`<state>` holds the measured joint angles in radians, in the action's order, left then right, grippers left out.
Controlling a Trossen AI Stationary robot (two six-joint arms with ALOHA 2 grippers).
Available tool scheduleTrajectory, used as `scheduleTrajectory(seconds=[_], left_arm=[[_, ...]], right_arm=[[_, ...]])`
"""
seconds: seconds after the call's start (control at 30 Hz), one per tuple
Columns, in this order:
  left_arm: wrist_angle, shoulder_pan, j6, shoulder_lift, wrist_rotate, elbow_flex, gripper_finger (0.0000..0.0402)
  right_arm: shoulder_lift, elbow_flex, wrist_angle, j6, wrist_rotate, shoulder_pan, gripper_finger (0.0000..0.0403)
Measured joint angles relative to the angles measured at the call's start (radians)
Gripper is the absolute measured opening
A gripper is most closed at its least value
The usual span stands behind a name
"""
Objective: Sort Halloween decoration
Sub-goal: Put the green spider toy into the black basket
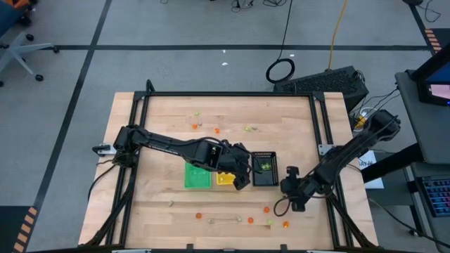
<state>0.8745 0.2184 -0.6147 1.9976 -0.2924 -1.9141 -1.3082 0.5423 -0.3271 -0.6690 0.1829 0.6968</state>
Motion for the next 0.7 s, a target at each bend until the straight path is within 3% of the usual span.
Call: scheduleTrajectory(seconds=[0.33,0.57,0.7], left_arm=[[0.002,0.0,0.026,0.0,0.0,0.0,0.0368],[0.003,0.0,0.026,0.0,0.0,0.0,0.0368],[0.003,0.0,0.026,0.0,-0.001,0.0,0.0368]], right_arm=[[-0.055,0.004,0.016,-0.04,0.005,0.0,0.0156],[-0.057,0.003,0.013,-0.085,0.013,-0.001,0.0106],[-0.057,0.002,0.015,-0.117,0.027,0.0,0.0099]])
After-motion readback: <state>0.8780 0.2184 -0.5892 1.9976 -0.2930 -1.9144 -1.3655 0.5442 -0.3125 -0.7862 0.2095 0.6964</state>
